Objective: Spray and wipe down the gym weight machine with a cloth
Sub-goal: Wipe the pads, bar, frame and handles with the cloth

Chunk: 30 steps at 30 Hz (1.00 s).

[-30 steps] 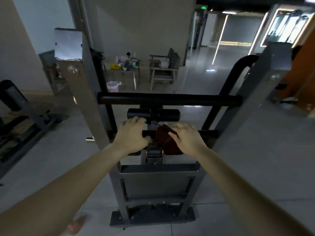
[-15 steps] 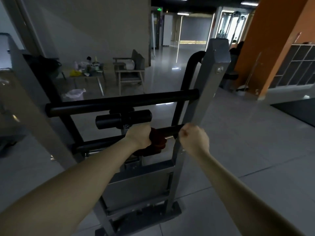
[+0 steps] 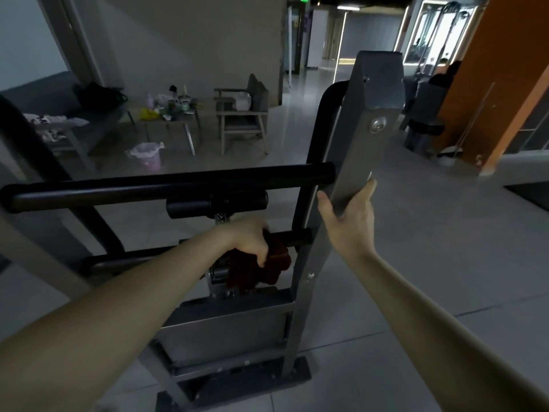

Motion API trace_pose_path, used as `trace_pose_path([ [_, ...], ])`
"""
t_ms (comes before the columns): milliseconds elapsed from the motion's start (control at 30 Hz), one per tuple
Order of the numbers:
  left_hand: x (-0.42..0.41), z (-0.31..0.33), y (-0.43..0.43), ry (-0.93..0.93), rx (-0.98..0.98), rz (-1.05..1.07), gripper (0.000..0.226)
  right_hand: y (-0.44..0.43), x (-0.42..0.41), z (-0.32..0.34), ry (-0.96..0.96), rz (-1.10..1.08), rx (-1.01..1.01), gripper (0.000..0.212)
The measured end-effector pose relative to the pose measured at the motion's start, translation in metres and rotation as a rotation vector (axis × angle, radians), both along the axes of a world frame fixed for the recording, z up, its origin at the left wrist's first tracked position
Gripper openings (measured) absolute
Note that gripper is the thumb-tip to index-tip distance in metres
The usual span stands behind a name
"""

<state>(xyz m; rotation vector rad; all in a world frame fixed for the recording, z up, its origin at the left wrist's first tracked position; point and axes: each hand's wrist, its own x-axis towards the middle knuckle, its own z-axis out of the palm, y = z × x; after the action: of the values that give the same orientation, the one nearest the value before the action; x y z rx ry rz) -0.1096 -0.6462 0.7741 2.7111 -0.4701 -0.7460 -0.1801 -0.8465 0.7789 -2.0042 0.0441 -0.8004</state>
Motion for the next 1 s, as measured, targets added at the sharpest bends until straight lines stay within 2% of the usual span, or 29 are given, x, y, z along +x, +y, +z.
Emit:
trace_pose_path([
  [267,-0.033,-0.013,-0.063,-0.414,-0.124,-0.017,0.081,-0.005,0.005,-0.006,-0.059,0.008,-0.052,0.057],
  [367,-0.038,-0.021,-0.068,-0.525,-0.133,-0.018,0.094,-0.008,0.004,-0.004,-0.059,0.009,-0.065,0.056],
  [433,-0.042,-0.023,-0.057,-0.674,-0.032,0.034,0.100,-0.008,0.003,-0.004,-0.062,0.018,-0.084,0.054],
  [500,-0.050,-0.023,-0.048,-0.805,0.106,0.089,0.086,-0.008,0.001,-0.005,-0.074,0.024,-0.092,0.051],
  [533,-0.054,-0.023,-0.046,-0.801,0.140,0.083,0.070,-0.007,0.001,-0.005,-0.079,0.022,-0.088,0.051],
  [600,-0.058,-0.022,-0.051,-0.652,0.131,0.052,0.047,-0.005,0.001,-0.006,-0.087,0.019,-0.076,0.050],
  [633,-0.055,-0.020,-0.057,-0.563,0.116,0.043,0.049,-0.004,0.001,-0.007,-0.094,0.017,-0.070,0.050],
  [700,-0.041,-0.014,-0.073,-0.388,0.133,-0.014,0.076,-0.005,0.001,-0.007,-0.103,0.031,-0.060,0.050],
  [767,-0.025,-0.012,-0.086,-0.307,0.162,-0.049,0.100,-0.007,0.003,-0.009,-0.116,0.036,-0.061,0.049],
  [900,-0.005,-0.017,-0.087,-0.226,0.031,-0.078,0.095,-0.008,0.005,-0.010,-0.129,0.053,-0.055,0.052],
  [1000,0.006,-0.005,-0.081,-0.068,-0.006,-0.150,0.108,-0.009,0.004,-0.010,-0.141,0.062,-0.053,0.052],
])
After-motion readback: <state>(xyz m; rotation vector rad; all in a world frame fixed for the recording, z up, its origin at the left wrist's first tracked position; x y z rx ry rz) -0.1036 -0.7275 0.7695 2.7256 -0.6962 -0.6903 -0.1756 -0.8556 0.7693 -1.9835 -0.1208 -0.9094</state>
